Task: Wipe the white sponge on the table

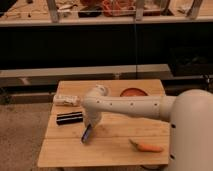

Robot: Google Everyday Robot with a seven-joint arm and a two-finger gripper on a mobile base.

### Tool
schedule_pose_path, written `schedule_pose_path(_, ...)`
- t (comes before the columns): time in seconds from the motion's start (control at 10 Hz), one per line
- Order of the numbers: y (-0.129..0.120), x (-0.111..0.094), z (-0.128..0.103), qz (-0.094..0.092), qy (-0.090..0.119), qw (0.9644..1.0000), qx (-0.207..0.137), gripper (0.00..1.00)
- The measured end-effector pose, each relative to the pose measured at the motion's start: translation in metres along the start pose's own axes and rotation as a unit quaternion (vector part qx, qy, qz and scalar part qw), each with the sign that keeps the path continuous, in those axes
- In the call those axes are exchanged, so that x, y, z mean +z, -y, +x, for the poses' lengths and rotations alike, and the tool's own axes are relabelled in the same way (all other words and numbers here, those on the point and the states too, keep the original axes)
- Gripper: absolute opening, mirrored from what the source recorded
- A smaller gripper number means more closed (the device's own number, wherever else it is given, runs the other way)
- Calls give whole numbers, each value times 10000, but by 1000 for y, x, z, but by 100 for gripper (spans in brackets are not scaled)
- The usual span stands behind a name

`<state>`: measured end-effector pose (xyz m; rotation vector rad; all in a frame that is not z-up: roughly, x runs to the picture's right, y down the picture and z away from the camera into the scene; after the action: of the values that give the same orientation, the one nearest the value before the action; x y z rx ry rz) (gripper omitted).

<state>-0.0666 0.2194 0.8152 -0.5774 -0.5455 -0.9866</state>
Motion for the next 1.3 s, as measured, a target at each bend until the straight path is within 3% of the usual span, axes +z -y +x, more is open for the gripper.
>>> schedule_pose_path(0.3, -39, -6, -4, -80, -1, 9998, 195, 1)
schedule_pose_path(0.7, -61, -6, -59, -197, 34, 9998, -55, 1)
schedule_pose_path(0.9, -54, -3, -87, -237, 81, 9990, -366, 1)
schedule_pose_path(1.1, -45, -1, -100, -259, 78, 9980, -570, 1)
schedule_pose_path(1.3, -18, 3, -113, -280, 59, 9958, -867, 1)
